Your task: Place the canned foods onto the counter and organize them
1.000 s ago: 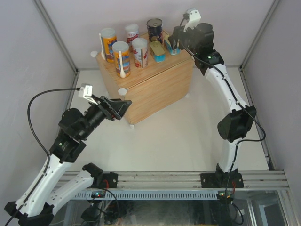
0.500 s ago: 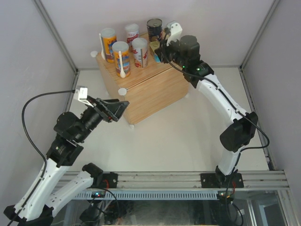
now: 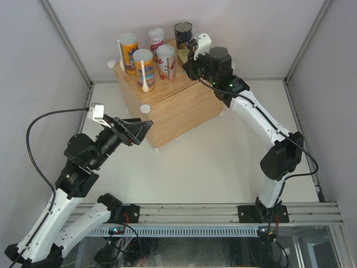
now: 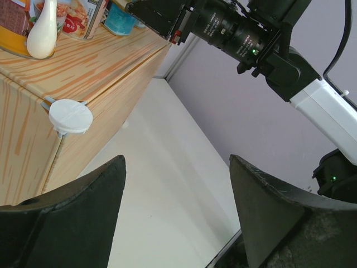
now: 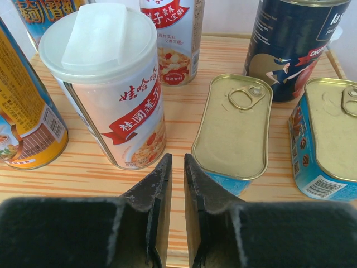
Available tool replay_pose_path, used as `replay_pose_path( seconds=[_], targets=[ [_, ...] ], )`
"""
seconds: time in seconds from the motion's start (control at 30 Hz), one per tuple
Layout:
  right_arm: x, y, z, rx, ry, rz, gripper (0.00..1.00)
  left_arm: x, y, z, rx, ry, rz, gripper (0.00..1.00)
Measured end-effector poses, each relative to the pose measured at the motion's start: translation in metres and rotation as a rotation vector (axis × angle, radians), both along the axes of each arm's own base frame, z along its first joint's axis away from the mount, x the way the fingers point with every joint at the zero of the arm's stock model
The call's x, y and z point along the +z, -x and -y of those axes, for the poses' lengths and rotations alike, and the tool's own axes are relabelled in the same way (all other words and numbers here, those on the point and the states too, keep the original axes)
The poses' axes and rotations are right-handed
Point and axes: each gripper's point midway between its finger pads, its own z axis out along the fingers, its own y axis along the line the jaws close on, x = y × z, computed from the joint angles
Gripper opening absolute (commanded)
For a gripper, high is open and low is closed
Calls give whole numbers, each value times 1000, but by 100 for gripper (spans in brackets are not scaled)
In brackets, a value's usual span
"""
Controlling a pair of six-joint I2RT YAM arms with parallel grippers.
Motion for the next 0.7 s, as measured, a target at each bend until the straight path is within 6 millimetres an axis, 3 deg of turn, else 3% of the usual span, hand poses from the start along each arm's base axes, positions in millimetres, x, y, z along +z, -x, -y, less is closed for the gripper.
replay_pose_path(
  seconds=[0.7],
  targets=[
    [-2,-6,1,1,-16,-1,12,1,0,0,-1,8,-2,79]
  ],
)
